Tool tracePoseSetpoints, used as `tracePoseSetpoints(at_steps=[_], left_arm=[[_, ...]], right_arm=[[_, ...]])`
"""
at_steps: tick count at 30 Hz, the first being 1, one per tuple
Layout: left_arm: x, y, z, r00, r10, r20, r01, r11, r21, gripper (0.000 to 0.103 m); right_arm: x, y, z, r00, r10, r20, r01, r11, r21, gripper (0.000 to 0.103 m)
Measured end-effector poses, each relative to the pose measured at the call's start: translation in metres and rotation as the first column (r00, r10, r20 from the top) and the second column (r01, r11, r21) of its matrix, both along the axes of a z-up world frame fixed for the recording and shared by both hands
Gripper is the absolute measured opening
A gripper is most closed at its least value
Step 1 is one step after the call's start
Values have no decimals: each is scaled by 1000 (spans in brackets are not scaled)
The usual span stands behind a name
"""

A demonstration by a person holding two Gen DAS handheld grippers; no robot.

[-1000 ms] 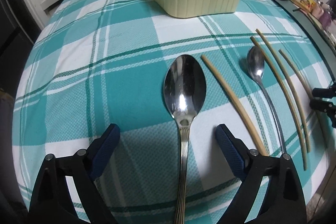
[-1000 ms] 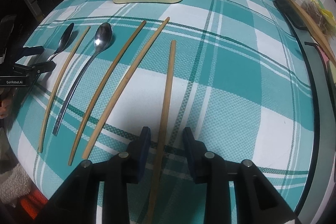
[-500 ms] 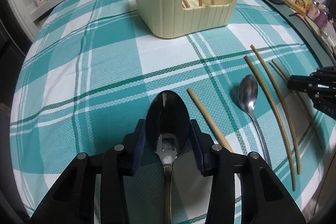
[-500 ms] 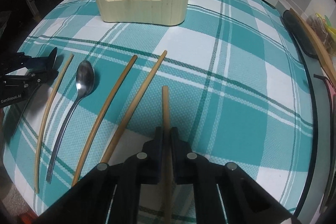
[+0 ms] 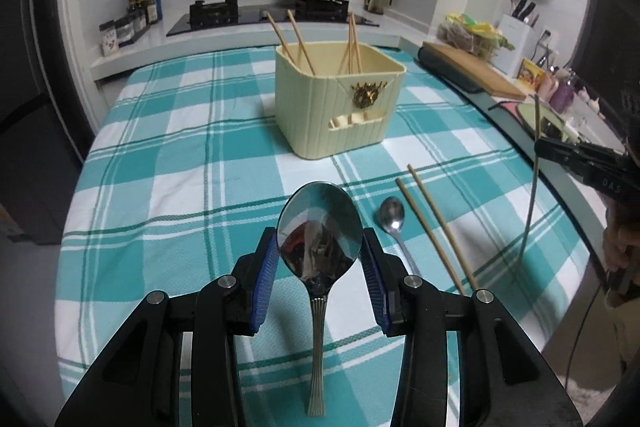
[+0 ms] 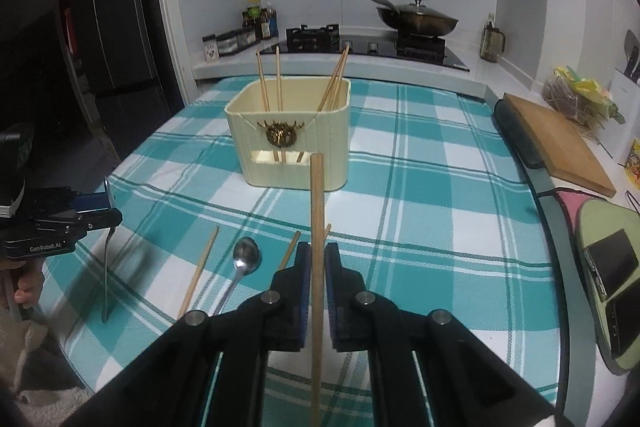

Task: Organize utensils
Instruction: 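Lift spoon and chopstick over the cream holder and open both grippers to drop them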

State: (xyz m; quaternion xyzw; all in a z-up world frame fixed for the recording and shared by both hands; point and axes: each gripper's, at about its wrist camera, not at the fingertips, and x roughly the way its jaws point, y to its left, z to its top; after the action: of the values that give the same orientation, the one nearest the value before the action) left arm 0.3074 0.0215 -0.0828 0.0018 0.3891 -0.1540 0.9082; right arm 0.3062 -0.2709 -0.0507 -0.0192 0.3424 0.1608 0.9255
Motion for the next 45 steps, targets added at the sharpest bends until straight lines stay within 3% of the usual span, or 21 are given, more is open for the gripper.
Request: tracePoseSetpoints(at_steps=[8,19,26,31,34,38,42,45], left_arm=[[-25,15,27,999,3,52,1,996,-84,42],[-9,21,48,998,2,56,5,993,-122,41],[20,18,124,986,-11,164,38,986,-163,41],[68,11,183,952,70,297,-10,980,-200,42],[106,2,198,935,124,333,-41,969,-245,42],[162,-18,185,944,139,300,-61,965,-256,42],[214,-34,137,978,134,162,-97,972,-216,42],[240,-38,98,990,130,57,-119,977,-176,42]], right_arm=[[-29,-3,21,996,-29,86,23,997,76,7],[-10,2,43,991,-24,133,14,997,75,7],[27,5,79,981,-4,193,-7,998,60,7],[65,17,127,951,-2,310,-23,997,75,7],[92,29,147,929,-12,370,-30,994,108,7],[135,44,145,905,-29,424,-36,989,143,7],[186,58,110,946,-8,324,-48,985,163,7],[220,71,77,974,32,223,-64,988,140,7]])
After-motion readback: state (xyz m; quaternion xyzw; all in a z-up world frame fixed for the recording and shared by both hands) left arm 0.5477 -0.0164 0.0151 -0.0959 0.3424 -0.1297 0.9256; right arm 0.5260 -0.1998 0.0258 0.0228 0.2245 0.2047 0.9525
